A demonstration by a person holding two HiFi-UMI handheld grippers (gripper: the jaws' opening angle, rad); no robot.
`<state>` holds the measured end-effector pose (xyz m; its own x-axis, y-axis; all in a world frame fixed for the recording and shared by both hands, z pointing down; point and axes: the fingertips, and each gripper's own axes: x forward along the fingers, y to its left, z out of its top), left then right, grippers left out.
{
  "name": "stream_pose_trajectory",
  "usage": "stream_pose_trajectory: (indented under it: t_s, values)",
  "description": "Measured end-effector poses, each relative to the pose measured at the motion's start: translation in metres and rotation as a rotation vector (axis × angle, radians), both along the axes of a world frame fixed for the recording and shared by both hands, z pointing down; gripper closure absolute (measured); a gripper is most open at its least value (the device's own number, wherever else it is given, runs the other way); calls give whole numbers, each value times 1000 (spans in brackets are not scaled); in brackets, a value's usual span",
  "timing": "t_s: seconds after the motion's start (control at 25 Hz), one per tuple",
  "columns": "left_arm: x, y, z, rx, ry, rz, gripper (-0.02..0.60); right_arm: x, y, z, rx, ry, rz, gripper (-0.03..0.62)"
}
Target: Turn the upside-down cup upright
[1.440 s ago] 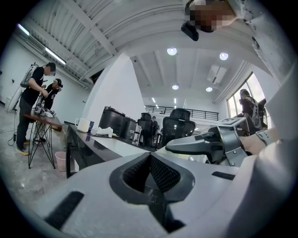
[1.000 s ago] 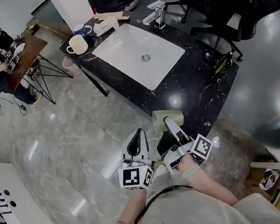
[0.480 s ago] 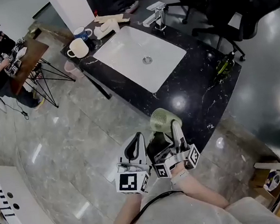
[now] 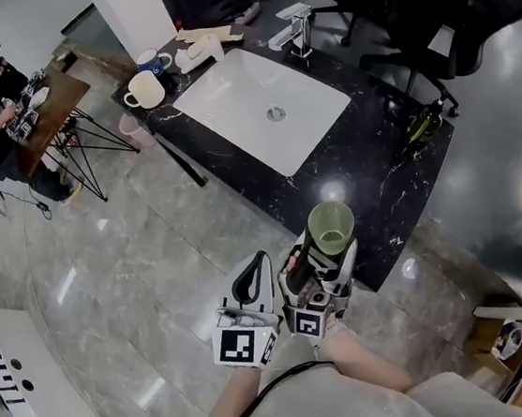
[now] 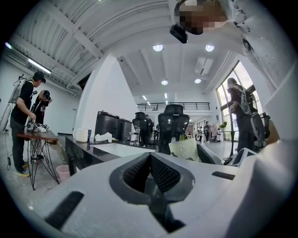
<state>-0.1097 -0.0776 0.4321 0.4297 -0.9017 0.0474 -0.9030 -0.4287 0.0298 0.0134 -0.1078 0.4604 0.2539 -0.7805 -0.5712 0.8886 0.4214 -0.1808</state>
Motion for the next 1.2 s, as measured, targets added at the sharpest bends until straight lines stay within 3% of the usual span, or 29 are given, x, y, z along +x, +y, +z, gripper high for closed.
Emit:
stream_pose_trajectory:
  t_s: [0.24, 0.52, 0.92, 1.2]
  values:
    - [5, -1, 0, 4, -8, 19, 574, 9, 10, 2, 74, 11, 43, 287]
    - [11, -2, -8, 17, -8, 39, 575, 24, 13, 6, 99, -63, 77, 287]
    - [12, 0, -4, 10, -9, 50, 574, 17, 22, -1, 177, 52, 51, 278]
    - [11, 1, -4, 11, -13, 56, 574, 14, 24, 1, 194, 71, 40, 247]
